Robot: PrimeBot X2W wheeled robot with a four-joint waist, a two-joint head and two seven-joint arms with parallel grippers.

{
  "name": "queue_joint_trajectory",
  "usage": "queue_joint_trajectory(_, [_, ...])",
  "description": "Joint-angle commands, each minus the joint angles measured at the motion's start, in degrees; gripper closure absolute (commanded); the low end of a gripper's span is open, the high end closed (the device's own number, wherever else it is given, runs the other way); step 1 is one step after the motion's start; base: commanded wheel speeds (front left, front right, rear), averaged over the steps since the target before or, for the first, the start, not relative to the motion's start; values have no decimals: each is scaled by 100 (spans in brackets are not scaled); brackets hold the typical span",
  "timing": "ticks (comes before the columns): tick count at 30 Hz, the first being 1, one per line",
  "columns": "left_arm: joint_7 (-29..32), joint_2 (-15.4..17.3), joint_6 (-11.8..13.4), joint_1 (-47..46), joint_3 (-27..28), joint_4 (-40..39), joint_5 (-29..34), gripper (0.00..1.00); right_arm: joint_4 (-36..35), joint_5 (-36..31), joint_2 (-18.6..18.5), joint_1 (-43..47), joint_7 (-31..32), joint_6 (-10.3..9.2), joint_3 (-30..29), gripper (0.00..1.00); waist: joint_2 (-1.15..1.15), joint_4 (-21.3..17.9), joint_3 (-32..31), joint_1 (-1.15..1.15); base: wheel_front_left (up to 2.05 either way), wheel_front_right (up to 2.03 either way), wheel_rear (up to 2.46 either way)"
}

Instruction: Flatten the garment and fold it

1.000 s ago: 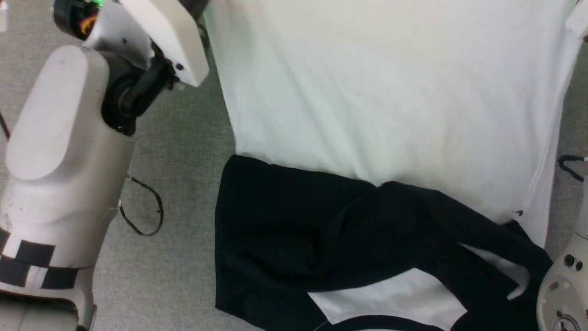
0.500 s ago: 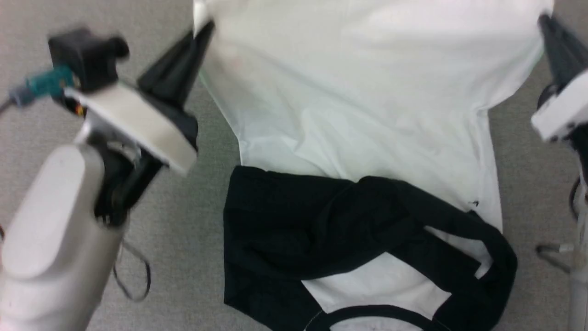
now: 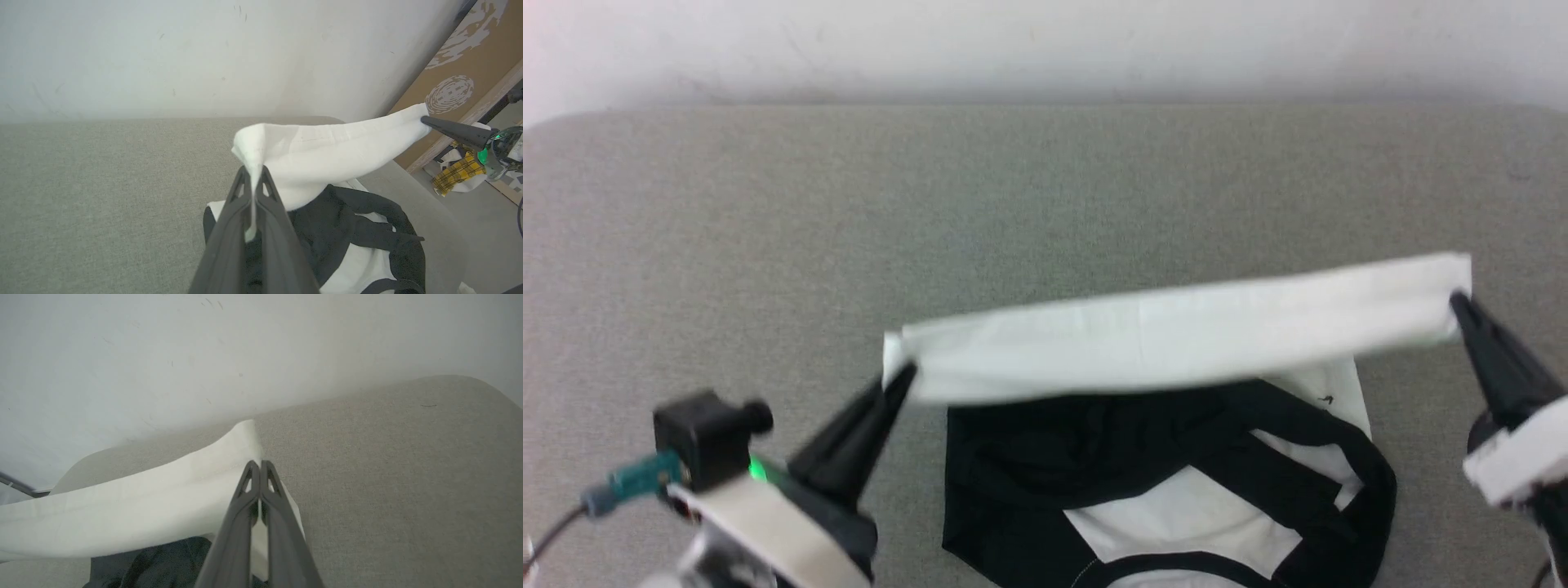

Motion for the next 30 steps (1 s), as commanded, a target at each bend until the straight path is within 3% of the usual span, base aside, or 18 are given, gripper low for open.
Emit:
queue_joint_trajectory(1, [-17,16,56,310,-2,-118,-162,100,-77,83,41,266,29,-3,-28,100,0,73,-348,2,0,0,0])
queue_joint_trajectory(11, [199,27,316,1782,-316,-247,-722,100,-53,429,116,1746,90,-3,-147,100,0,61,-600,2,0,0,0])
queue_joint_trajectory(21, [390,-86,296,2080,-632,406,-923,100,306,345,117,2333,109,-3,-28,100,0,3,-772,2,0,0,0])
queue_joint_trajectory(22, [414,-108,275,2060,-682,523,-917,85,356,333,117,2359,107,-3,6,100,0,-3,-789,2,0,0,0])
queue_joint_trajectory(23, [412,-141,245,2019,-721,641,-901,56,402,308,117,2381,108,-3,46,100,0,-3,-804,2,0,0,0])
queue_joint_trajectory(24, [393,-190,221,1966,-747,765,-891,35,445,295,117,2392,94,-3,73,85,0,-2,-817,2,0,0,0])
queue_joint_trajectory(26, [404,-271,170,1862,-821,1005,-872,8,523,248,117,2378,25,-3,95,53,0,-8,-826,2,0,0,0])
queue_joint_trajectory(27, [382,-325,160,1805,-831,1114,-869,0,552,215,117,2365,1,-3,107,8,0,-11,-822,2,0,0,0])
queue_joint_trajectory(28, [347,-374,159,1746,-832,1214,-852,0,580,191,118,2347,-16,-3,115,0,0,-16,-812,2,0,0,0])
queue_joint_trajectory(30, [263,-456,140,1637,-832,1361,-808,0,613,149,118,2288,-54,-3,132,0,0,-29,-787,2,0,0,0])
